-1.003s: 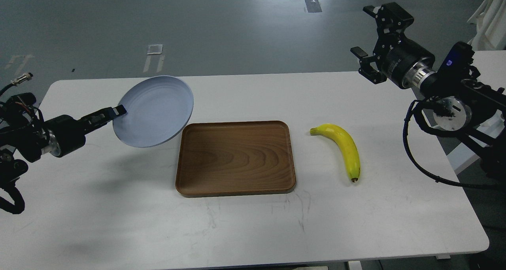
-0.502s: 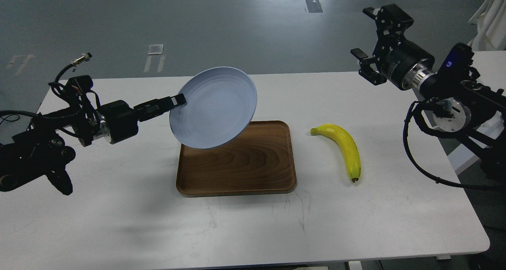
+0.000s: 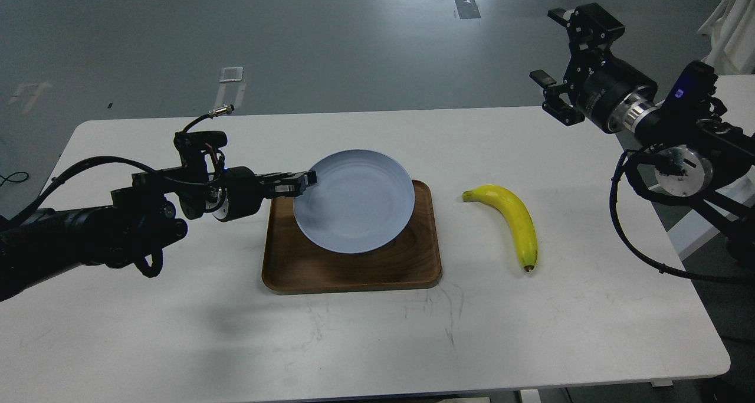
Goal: Place banana on plate with both arms
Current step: 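Lift the plate with the left gripper and carry it over the tray, then lower the plate onto the tray and open the left gripper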
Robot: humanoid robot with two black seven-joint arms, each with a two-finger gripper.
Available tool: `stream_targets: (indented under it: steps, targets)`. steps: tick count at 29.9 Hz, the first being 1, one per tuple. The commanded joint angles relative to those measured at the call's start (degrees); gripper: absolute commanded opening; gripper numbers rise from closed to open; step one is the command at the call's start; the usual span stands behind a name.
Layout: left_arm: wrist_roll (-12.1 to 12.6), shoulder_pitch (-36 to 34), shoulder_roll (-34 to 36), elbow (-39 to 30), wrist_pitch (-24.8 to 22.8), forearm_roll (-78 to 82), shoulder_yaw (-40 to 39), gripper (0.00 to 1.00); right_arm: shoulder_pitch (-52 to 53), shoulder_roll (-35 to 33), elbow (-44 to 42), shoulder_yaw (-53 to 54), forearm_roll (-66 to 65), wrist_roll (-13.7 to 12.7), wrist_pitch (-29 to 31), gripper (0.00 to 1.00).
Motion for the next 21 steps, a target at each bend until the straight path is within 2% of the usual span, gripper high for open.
stream_targets:
  steps: [1,5,21]
  targets:
    - [0.1,0.5,-1.1,1.4,1.1,1.0,1.6,0.00,0.0,0.0,0.0,0.1,0.0,0.0,0.0,1.00]
    - [-0.1,0.5,-3.1,3.9,3.4,1.0,6.2,0.00,-0.1,0.1,-0.1,0.1,0.0,0.0,0.0,1.00]
    - [-0.2,0.5,-2.3,4.1,3.3,1.1,6.6,0.00,-0.3,-0.3,0.1,0.4,0.0,0.0,0.0,1.00]
